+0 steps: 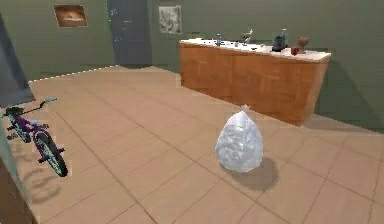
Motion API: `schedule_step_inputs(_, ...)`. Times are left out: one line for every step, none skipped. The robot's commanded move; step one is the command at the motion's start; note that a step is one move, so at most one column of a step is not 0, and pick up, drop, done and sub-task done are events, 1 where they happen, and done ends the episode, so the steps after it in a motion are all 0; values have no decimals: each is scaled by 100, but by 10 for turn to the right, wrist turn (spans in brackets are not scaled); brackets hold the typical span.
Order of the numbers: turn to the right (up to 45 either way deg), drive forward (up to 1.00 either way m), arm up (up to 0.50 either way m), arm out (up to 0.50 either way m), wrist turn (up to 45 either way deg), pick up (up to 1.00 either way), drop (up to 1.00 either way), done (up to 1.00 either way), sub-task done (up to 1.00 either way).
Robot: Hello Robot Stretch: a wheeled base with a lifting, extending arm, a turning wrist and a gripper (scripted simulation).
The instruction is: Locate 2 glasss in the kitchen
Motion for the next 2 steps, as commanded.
schedule_step_inputs(420,0,0,0,0,0,0,0,0)
schedule_step_inputs(30,0,0,0,0,0,0,0,0)
